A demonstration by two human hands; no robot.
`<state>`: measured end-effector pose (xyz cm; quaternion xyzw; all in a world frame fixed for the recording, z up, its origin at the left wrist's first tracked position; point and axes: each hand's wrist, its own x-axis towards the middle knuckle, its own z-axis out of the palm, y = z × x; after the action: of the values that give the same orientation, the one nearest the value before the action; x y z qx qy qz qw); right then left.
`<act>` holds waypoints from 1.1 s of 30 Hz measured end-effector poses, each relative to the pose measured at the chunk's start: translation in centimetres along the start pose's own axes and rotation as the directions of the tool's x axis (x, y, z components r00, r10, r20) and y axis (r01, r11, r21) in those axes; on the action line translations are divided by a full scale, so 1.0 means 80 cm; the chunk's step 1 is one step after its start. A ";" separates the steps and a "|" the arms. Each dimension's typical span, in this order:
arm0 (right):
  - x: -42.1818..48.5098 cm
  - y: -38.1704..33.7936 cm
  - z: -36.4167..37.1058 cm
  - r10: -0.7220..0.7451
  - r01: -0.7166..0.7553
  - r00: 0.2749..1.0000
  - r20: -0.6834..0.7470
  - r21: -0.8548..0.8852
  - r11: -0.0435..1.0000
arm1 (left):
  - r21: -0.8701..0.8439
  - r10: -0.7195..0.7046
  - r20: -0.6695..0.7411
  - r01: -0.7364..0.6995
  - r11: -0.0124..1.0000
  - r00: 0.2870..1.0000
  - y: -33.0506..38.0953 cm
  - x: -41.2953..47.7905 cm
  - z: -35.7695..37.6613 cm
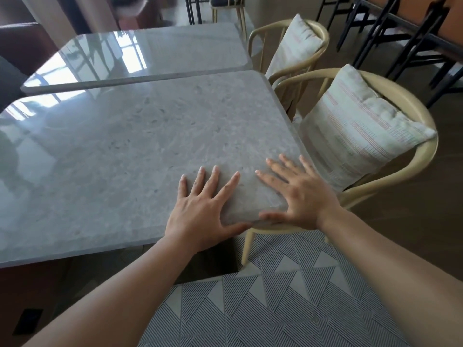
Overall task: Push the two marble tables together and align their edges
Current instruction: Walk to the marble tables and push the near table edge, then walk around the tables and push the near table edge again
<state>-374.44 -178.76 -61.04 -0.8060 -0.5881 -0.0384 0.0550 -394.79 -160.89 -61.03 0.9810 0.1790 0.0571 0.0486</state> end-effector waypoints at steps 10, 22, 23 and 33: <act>-0.032 -0.046 -0.044 0.384 -0.162 0.897 -0.220 0.644 0.747 | -0.768 -0.242 -0.054 0.114 0.631 0.969 -0.004 -0.007 -0.063; -0.157 -0.140 -0.330 0.647 0.042 0.658 -0.385 0.877 0.479 | -0.940 -0.070 -0.262 -0.239 0.243 0.962 0.156 -0.089 -0.313; -0.174 -0.145 -0.356 0.665 0.035 0.634 -0.396 0.873 0.487 | -0.940 -0.043 -0.276 -0.260 0.222 0.960 0.174 -0.091 -0.336; -0.369 -0.264 -0.530 0.860 -0.158 0.204 -0.468 0.851 0.501 | -0.940 0.368 -0.338 -0.326 -0.096 0.866 0.313 -0.150 -0.467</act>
<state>-403.47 -205.93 -21.83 -0.7380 -0.1001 -0.2209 0.6297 -402.16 -185.67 -22.35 0.6728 -0.1734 0.1603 0.7011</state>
